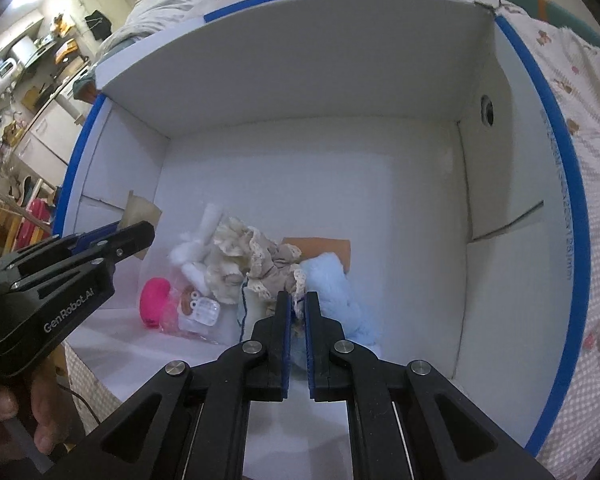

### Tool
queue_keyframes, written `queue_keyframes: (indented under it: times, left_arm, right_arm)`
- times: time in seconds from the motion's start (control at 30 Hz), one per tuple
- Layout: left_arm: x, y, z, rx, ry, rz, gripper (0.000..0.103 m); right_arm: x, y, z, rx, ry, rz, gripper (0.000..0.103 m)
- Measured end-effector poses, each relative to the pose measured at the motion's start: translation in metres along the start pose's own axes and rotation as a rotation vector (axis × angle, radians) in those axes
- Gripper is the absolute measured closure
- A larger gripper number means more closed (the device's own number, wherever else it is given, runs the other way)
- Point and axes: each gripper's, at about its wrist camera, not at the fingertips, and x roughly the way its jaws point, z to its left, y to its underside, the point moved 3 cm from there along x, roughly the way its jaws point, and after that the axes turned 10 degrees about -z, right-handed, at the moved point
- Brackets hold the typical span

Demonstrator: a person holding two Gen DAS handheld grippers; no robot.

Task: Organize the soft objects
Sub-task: 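Carry the cardboard piece and scrunchie over the box interior, then open the left gripper over the cardboard while the right releases the scrunchie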

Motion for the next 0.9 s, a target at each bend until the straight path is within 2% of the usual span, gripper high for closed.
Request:
queue_keyframes:
  times: [0.2, 0.27, 0.43, 0.47, 0.5, 0.53, 0.6, 0.63, 0.67, 0.7, 0.9]
  left_arm:
    - [0.003, 0.004, 0.001, -0.011, 0.0, 0.017, 0.084]
    - [0.003, 0.006, 0.001, -0.012, 0.001, 0.022, 0.08]
    - [0.001, 0.009, 0.0, -0.018, 0.007, 0.021, 0.078]
    - [0.0, 0.009, -0.001, -0.012, 0.006, 0.02, 0.076]
    - [0.0, 0.01, -0.001, -0.009, 0.006, 0.02, 0.074]
    - [-0.001, 0.01, -0.001, -0.009, 0.006, 0.019, 0.072]
    - [-0.004, 0.009, -0.001, -0.017, 0.015, 0.013, 0.056]
    - [-0.005, 0.009, -0.001, -0.02, 0.017, 0.009, 0.052]
    - [-0.008, 0.008, -0.001, -0.024, 0.014, -0.002, 0.049]
    - [-0.01, 0.007, 0.0, -0.027, 0.008, -0.011, 0.048]
    - [-0.018, 0.001, 0.0, -0.037, 0.01, -0.055, 0.048]
  right_arm:
    - [0.0, -0.002, -0.007, 0.063, -0.028, 0.002, 0.094]
    - [-0.001, -0.003, -0.009, 0.071, -0.033, 0.0, 0.09]
    - [-0.002, -0.003, -0.011, 0.084, -0.029, -0.007, 0.06]
    - [-0.003, -0.004, -0.011, 0.087, -0.029, -0.013, 0.047]
    - [-0.004, -0.005, -0.01, 0.09, -0.026, -0.022, 0.04]
    - [-0.006, -0.007, -0.011, 0.092, -0.019, -0.034, 0.039]
    - [-0.009, -0.009, -0.013, 0.098, -0.012, -0.047, 0.038]
    - [-0.01, -0.009, -0.015, 0.11, -0.015, -0.053, 0.035]
    - [-0.011, -0.01, -0.017, 0.127, -0.019, -0.06, 0.026]
    - [-0.012, -0.011, -0.019, 0.141, -0.026, -0.065, 0.018]
    - [-0.015, -0.015, -0.018, 0.154, -0.053, -0.083, 0.005]
